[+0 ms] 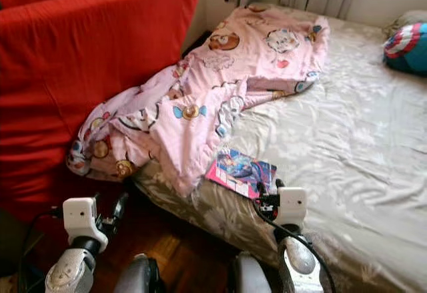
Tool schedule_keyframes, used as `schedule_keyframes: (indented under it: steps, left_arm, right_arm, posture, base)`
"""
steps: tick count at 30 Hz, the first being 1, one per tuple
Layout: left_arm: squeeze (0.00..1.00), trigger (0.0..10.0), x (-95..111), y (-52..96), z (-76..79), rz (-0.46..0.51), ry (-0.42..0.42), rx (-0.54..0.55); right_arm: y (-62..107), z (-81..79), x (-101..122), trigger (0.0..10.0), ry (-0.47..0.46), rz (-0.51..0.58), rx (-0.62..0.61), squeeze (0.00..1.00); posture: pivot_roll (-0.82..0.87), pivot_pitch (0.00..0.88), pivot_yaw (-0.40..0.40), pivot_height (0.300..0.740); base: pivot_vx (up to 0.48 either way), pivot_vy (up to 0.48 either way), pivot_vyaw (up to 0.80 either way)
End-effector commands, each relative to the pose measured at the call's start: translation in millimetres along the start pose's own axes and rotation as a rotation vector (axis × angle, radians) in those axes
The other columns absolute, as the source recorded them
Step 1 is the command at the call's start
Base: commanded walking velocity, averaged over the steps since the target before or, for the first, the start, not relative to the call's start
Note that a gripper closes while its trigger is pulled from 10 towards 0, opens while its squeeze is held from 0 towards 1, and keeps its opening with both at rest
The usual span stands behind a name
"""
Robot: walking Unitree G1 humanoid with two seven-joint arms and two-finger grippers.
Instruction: Clean up the room
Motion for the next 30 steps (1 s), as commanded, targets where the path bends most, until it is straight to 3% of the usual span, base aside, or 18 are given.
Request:
schedule_keyframes:
  steps: [1,24,30]
  left_arm:
    - [0.00,10.0,-5.5,1.8,-1.3,-0.031,0.016,0.019]
    - [0.00,10.0,-7.5,7.0,7.2,-0.043,0.024,-0.020]
    - [0.00,10.0,-7.2,7.2,6.9,-0.041,0.026,-0.020]
  right_arm:
    - [2.3,1.1,-1.6,10.0,-0.005,0.000,-0.004,0.00]
    - [0.8,-2.3,-7.8,10.0,-0.019,-0.023,-0.005,0.00]
    - [1.2,-1.9,-11.1,10.0,-0.018,-0.036,-0.011,0.00]
  posture:
    - [-0.14,0.187,-0.001,0.636]
    - [-0.14,0.200,0.018,0.636]
    - [-0.13,0.202,0.017,0.636]
  base:
    - [0.000,0.000,0.00]
    - [0.000,0.000,0.00]
    - [0.269,0.000,0.00]
Point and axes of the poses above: a point about 5 cm out from each wrist's last joint towards the gripper, its own y axis pointing back from the gripper into the wrist, its own x axis along the axis of the wrist's last joint, z = x × y, the point moved 2 cm from there along -y, pointing out of the wrist towards the gripper, and after that the axes turned 10 degrees about -y, right-handed, at the moved point
